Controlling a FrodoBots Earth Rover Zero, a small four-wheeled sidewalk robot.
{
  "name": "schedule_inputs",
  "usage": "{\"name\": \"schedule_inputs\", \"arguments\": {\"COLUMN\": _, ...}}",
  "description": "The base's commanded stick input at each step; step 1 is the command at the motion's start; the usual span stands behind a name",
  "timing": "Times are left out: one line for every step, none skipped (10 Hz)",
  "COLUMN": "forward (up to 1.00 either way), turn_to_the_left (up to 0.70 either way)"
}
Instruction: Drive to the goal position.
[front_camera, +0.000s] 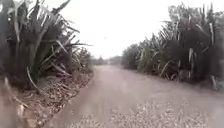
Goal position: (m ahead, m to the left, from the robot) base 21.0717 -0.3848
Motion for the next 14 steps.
{"name": "schedule_inputs", "arguments": {"forward": 0.85, "turn_to_the_left": -0.01}}
{"name": "schedule_inputs", "arguments": {"forward": 0.85, "turn_to_the_left": 0.00}}
{"name": "schedule_inputs", "arguments": {"forward": 0.85, "turn_to_the_left": 0.00}}
{"name": "schedule_inputs", "arguments": {"forward": 0.85, "turn_to_the_left": 0.00}}
{"name": "schedule_inputs", "arguments": {"forward": 0.85, "turn_to_the_left": 0.00}}
{"name": "schedule_inputs", "arguments": {"forward": 0.85, "turn_to_the_left": 0.00}}
{"name": "schedule_inputs", "arguments": {"forward": 0.85, "turn_to_the_left": 0.00}}
{"name": "schedule_inputs", "arguments": {"forward": 0.85, "turn_to_the_left": 0.00}}
{"name": "schedule_inputs", "arguments": {"forward": 0.85, "turn_to_the_left": 0.00}}
{"name": "schedule_inputs", "arguments": {"forward": 0.85, "turn_to_the_left": 0.00}}
{"name": "schedule_inputs", "arguments": {"forward": 0.85, "turn_to_the_left": -0.06}}
{"name": "schedule_inputs", "arguments": {"forward": 0.85, "turn_to_the_left": -0.20}}
{"name": "schedule_inputs", "arguments": {"forward": 0.85, "turn_to_the_left": 0.00}}
{"name": "schedule_inputs", "arguments": {"forward": 0.85, "turn_to_the_left": 0.00}}
